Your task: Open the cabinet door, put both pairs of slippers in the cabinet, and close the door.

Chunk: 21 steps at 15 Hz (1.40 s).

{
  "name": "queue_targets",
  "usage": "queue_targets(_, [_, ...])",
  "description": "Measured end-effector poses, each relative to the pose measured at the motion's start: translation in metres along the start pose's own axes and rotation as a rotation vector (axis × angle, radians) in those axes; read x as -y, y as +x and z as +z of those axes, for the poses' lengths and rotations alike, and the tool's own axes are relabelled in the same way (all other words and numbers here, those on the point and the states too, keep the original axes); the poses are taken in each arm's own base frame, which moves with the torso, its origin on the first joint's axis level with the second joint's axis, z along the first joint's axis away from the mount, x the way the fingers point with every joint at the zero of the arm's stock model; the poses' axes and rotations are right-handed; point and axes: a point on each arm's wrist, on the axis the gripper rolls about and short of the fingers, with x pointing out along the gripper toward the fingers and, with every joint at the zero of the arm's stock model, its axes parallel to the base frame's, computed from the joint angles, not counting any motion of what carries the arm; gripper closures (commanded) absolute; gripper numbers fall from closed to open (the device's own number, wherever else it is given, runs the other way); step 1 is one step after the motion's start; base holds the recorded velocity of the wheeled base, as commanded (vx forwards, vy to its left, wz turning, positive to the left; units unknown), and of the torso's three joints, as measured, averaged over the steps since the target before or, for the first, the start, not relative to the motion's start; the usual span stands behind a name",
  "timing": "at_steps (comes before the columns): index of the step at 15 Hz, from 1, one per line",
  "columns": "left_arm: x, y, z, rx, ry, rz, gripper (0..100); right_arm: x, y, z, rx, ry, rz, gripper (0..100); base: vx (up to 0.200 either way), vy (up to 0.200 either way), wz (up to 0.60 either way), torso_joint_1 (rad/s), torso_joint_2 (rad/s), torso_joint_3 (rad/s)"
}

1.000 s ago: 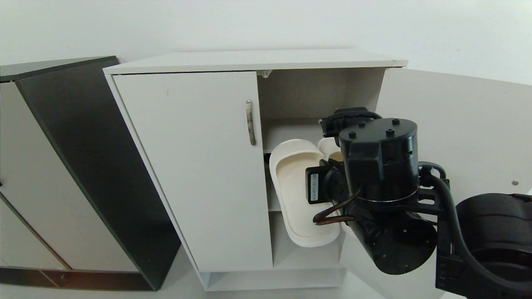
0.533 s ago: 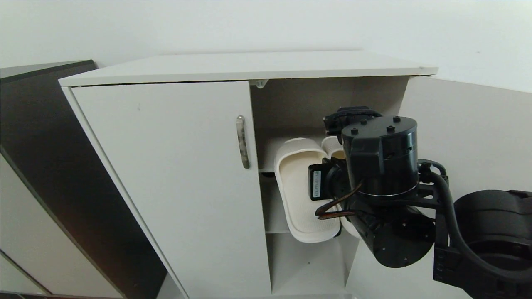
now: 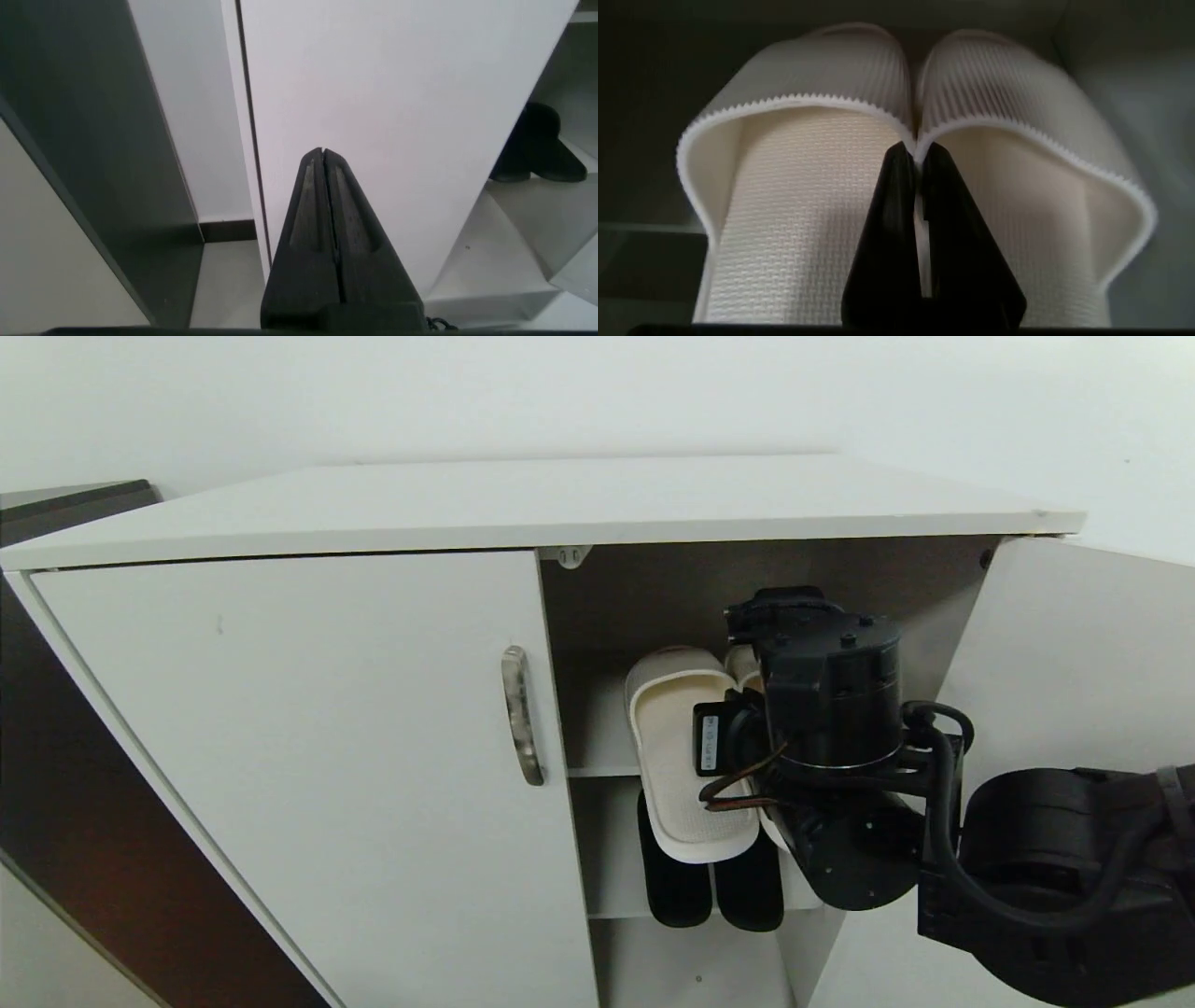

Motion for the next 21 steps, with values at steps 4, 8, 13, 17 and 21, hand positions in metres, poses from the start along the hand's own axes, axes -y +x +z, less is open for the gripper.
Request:
queue_targets(4, [0.000, 0.000, 0.000, 0.000, -0.001, -0.001, 100, -0.002, 0.009, -0.004, -0.006, -0.004, -0.008, 100, 0.000, 0.000, 0.00, 0.000, 0.00, 0.000])
queue_targets(8, [0.000, 0.000, 0.000, 0.000, -0.001, 0.000, 100, 0.001, 0.029, 0.000, 0.001, 0.013, -0.018, 100, 0.000, 0.000, 0.00, 0.000, 0.00, 0.000])
queue_targets(13, [0.000, 0.000, 0.000, 0.000, -0.003, 0.001, 100, 0.004, 0.066, 0.012, 0.011, 0.032, -0.052, 100, 0.000, 0.000, 0.00, 0.000, 0.00, 0.000])
queue_targets(17, [0.000, 0.000, 0.000, 0.000, -0.003, 0.001, 100, -0.002, 0.089, 0.013, 0.017, 0.041, -0.075, 100, 0.000, 0.000, 0.00, 0.000, 0.00, 0.000])
queue_targets(21, [0.000, 0.000, 0.000, 0.000, -0.003, 0.002, 100, -0.005, 0.096, 0.006, 0.007, 0.033, -0.079, 100, 0.000, 0.000, 0.00, 0.000, 0.00, 0.000])
